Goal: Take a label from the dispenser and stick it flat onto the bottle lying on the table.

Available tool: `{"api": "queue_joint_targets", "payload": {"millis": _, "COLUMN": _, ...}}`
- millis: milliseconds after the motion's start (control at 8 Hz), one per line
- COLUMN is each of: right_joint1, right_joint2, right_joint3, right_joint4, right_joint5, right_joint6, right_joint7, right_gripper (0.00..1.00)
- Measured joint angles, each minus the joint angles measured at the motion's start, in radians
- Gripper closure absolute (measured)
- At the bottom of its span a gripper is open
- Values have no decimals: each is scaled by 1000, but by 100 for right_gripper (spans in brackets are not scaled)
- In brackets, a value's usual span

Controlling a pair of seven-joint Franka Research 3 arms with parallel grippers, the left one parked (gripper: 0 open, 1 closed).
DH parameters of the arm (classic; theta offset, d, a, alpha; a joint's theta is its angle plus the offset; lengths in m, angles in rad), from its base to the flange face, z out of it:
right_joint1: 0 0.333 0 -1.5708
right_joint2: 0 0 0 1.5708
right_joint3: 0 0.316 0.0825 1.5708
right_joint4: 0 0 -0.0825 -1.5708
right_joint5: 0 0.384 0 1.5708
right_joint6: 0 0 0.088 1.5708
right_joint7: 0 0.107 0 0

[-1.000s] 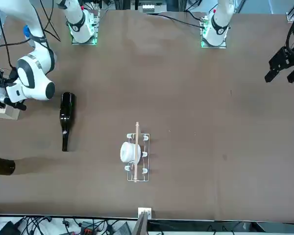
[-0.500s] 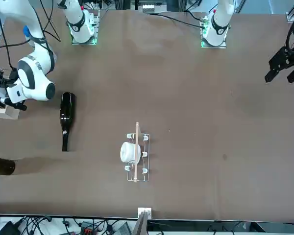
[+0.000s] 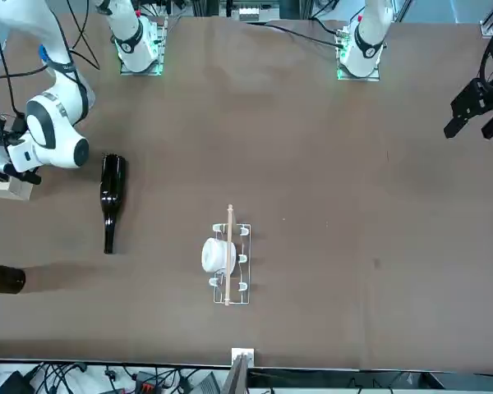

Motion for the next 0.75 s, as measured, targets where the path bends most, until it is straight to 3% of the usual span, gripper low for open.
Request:
{"api": "queue_joint_targets", "payload": {"millis": 625, "right_joint1": 0, "right_joint2": 0, "right_joint3": 1, "right_joint4": 0, "right_joint5": -1, "right_joint6": -1, "right_joint7": 0, "right_gripper": 53}}
{"api": "queue_joint_targets", "payload": {"millis": 750, "right_joint1": 0, "right_joint2": 0, "right_joint3": 1, "right_joint4": 0, "right_joint5": -2, "right_joint6": -2, "right_joint7": 0, "right_gripper": 62}}
